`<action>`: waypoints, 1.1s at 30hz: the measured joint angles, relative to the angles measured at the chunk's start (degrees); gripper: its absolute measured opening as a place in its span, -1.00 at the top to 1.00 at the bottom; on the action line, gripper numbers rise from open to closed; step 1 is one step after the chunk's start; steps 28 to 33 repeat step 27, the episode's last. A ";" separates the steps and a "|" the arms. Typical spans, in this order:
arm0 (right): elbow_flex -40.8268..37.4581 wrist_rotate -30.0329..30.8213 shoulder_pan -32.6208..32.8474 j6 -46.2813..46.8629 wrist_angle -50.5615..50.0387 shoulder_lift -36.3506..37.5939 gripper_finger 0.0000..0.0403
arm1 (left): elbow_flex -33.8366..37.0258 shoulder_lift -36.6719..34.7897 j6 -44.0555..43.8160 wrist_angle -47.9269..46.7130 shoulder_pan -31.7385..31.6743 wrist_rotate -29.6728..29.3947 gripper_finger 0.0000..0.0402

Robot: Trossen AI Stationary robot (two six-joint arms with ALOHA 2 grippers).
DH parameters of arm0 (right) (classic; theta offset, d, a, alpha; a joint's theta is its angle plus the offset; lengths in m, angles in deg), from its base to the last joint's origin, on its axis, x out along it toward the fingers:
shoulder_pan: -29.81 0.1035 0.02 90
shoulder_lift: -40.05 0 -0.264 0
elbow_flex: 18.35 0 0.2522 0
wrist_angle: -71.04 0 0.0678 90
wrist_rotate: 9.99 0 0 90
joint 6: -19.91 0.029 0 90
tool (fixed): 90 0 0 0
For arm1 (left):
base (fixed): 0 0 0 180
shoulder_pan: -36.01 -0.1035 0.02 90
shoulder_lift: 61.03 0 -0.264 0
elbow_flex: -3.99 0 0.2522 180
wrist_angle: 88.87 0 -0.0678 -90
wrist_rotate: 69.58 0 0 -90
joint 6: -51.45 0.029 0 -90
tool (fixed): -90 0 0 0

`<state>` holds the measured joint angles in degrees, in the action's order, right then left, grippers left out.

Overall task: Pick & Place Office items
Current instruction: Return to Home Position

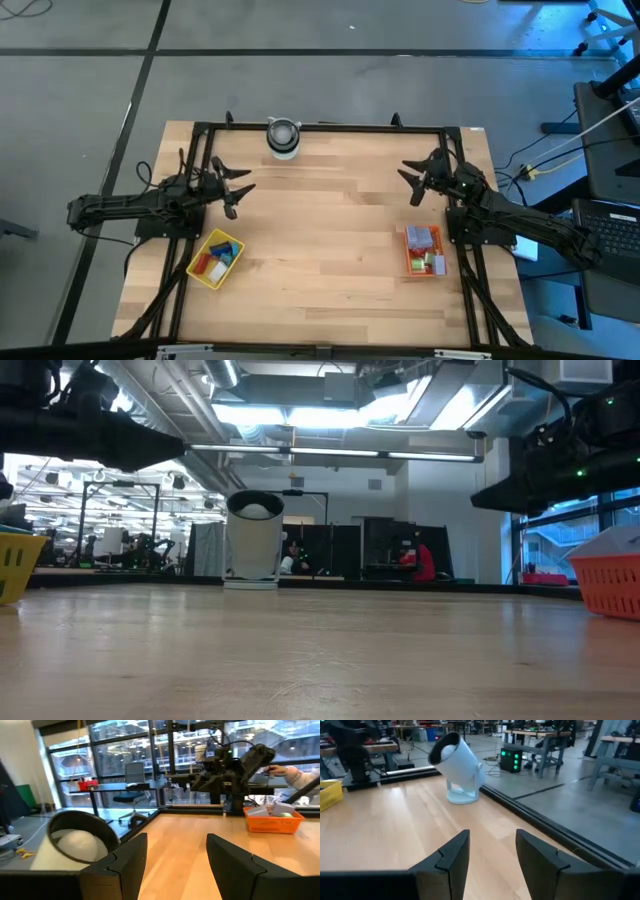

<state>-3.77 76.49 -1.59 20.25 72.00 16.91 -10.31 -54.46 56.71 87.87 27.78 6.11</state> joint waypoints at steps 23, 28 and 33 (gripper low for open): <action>0.02 16.02 0.01 5.16 -1.87 -0.04 0.20 | 0.02 0.13 -8.39 -1.43 -0.01 -12.33 0.00; 0.04 13.31 0.02 6.71 -1.81 -0.04 0.20 | 0.02 0.11 -7.76 -1.33 0.00 -13.66 0.00; 0.04 13.31 0.02 6.71 -1.81 -0.04 0.20 | 0.02 0.11 -7.76 -1.33 0.00 -13.66 0.00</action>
